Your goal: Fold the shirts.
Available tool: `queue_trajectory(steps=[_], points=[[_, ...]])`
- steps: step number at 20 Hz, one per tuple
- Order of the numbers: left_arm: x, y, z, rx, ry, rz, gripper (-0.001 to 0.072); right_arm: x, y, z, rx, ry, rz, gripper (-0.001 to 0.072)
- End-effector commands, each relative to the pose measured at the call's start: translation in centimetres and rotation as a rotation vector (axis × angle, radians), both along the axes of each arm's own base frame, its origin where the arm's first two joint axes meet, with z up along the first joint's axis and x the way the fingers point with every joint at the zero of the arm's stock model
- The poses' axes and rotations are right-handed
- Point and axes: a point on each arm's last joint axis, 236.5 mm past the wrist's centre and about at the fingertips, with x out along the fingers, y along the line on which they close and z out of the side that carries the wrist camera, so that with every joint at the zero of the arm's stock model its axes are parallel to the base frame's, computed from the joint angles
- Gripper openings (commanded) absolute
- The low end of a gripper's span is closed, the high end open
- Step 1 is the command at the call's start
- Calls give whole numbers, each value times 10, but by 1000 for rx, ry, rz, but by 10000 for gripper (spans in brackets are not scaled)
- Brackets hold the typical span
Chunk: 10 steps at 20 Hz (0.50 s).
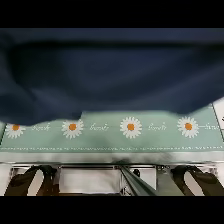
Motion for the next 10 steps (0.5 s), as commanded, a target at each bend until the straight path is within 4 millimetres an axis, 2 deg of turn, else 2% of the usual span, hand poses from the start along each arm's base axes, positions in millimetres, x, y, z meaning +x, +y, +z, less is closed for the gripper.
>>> queue_trajectory(steps=[1,3,5,7,10], points=[[-23,19,-14,33,50,74,25,-18,-4,-29,-22,115,-21,23],[0,16,-39,32,129,45,25,-3,-4,-55,-5,202,-9,23],[37,18,-82,6,262,44,25,21,-5,-94,23,316,4,23],[81,21,-138,-52,404,52,25,51,-10,-151,51,446,1,23],[154,16,-220,-137,516,31,25,104,-20,-237,124,563,-46,23]])
